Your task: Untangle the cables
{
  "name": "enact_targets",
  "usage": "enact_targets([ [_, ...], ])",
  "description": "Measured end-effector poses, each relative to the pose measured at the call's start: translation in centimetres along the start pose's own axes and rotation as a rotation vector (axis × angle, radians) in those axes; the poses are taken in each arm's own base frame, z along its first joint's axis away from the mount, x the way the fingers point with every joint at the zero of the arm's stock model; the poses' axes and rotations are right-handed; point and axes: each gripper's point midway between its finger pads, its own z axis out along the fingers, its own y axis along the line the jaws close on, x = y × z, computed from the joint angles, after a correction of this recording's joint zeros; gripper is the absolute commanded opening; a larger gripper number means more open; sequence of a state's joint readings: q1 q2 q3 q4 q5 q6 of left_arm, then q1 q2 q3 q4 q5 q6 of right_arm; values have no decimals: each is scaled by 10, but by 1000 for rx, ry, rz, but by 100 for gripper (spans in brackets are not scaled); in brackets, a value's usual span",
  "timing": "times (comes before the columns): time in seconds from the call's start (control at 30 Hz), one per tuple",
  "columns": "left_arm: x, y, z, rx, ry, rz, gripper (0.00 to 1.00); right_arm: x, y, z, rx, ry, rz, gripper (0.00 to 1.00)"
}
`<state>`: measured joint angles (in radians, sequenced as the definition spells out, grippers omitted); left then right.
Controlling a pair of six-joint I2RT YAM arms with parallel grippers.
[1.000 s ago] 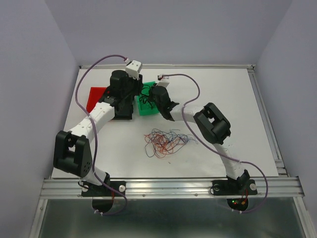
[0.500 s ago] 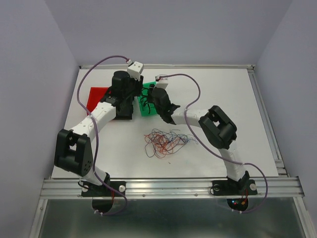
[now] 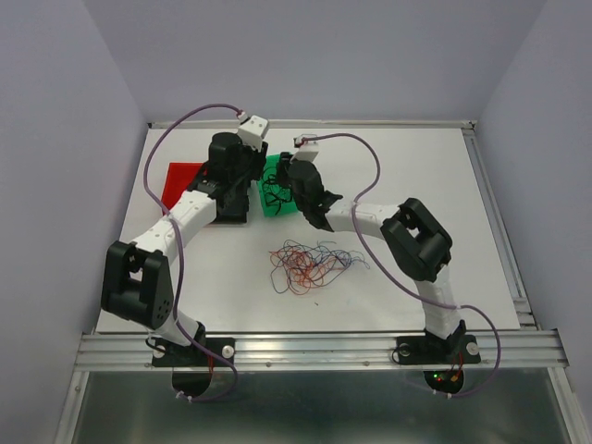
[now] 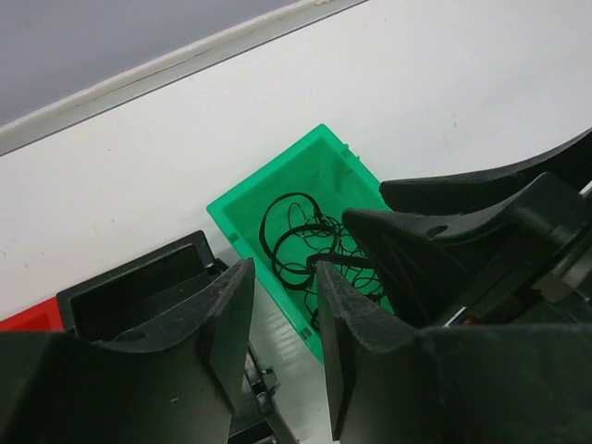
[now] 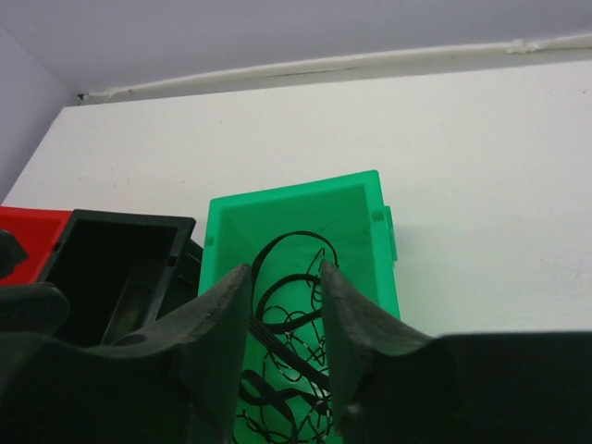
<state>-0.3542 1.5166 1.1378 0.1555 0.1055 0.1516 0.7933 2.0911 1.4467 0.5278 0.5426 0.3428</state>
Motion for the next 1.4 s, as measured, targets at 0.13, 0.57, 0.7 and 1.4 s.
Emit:
enact_targets([
  [0.13, 9, -3, -4, 20, 10, 31, 49, 15, -6, 0, 16, 38, -27, 49],
  [0.57, 52, -38, 0, 146, 121, 131, 45, -68, -60, -97, 132, -28, 33, 44],
  [0.7, 78, -52, 15, 181, 196, 150, 44, -107, -83, -145, 160, -74, 75, 41],
  [1.4, 84, -48, 17, 144, 251, 165, 55, 56, -123, -212, 99, 548, -141, 88],
])
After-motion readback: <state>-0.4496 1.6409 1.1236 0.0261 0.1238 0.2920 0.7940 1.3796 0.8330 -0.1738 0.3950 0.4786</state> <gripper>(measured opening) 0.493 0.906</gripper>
